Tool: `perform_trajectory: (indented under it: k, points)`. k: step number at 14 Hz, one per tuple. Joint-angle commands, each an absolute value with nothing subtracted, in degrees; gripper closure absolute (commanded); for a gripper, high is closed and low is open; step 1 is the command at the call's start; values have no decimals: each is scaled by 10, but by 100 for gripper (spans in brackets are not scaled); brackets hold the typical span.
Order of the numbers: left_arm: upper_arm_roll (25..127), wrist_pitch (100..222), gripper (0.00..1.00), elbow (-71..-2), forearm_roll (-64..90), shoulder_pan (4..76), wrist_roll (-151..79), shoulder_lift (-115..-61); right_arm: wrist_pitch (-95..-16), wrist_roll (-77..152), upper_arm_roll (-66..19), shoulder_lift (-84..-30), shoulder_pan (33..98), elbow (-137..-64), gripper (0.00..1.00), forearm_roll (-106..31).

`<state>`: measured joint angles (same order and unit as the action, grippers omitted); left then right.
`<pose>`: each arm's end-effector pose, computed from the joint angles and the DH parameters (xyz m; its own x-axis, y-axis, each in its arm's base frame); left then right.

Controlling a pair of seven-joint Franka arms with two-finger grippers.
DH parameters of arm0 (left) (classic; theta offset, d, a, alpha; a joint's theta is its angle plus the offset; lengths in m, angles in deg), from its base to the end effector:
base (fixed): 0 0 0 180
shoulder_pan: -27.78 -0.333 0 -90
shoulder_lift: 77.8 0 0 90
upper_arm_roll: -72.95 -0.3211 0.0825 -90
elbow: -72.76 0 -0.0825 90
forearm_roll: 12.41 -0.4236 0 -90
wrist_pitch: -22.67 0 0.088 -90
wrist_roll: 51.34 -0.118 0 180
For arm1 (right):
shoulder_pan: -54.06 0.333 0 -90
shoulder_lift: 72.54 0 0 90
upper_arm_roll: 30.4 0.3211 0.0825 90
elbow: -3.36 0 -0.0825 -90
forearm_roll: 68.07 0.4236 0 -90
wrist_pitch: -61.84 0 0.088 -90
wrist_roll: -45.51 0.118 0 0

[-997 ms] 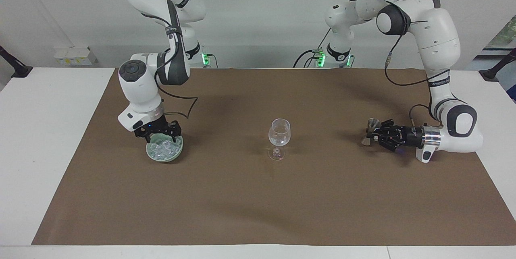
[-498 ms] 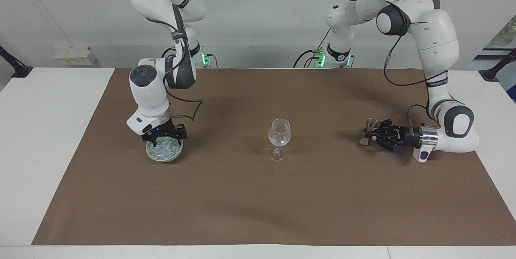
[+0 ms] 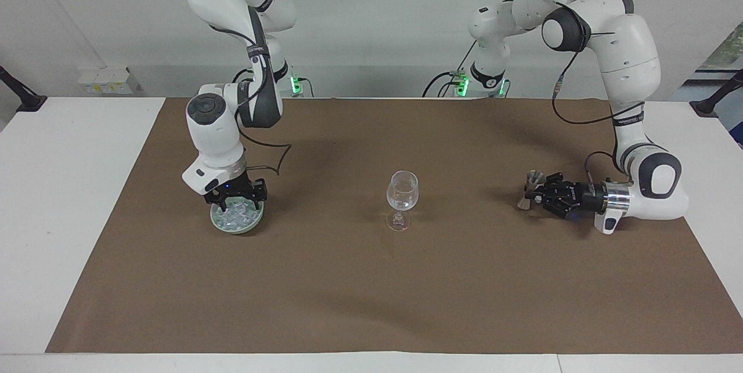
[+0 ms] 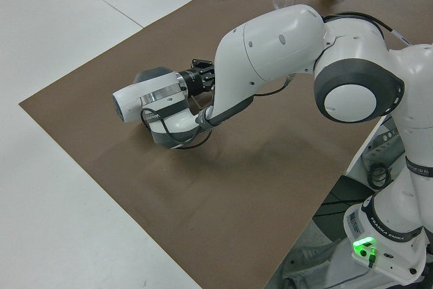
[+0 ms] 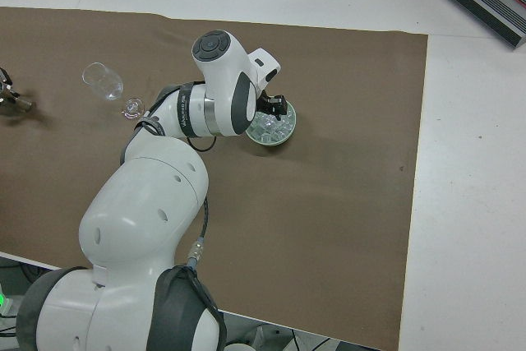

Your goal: Pour wine and add ice with both arms

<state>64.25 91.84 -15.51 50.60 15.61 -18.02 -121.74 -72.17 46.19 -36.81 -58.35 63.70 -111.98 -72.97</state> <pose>0.6416 0.0952 0.1999 0.1283 0.1357 -0.9824 0.9570 -0.2768 0.0868 0.6340 0.0352 0.3084 0.9910 0.1090 0.0771 0.1018 -0.9905 0.0923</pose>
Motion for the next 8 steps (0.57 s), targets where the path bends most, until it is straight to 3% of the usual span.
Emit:
perform_trajectory:
  k: [1,3,5,8]
  points:
    - [635,928,96,-163,521,164,-190,-1217,-732,453,-366,-585,633,-1124,34,-739]
    - [635,934,95,-160,521,164,-190,-1219,-731,453,-367,-585,633,-1124,50,-739]
    - [635,938,95,-160,522,164,-191,-1220,-728,452,-367,-585,633,-1124,57,-739]
    - [635,939,90,-161,522,164,-193,-1222,-726,454,-367,-585,630,-1124,92,-739]
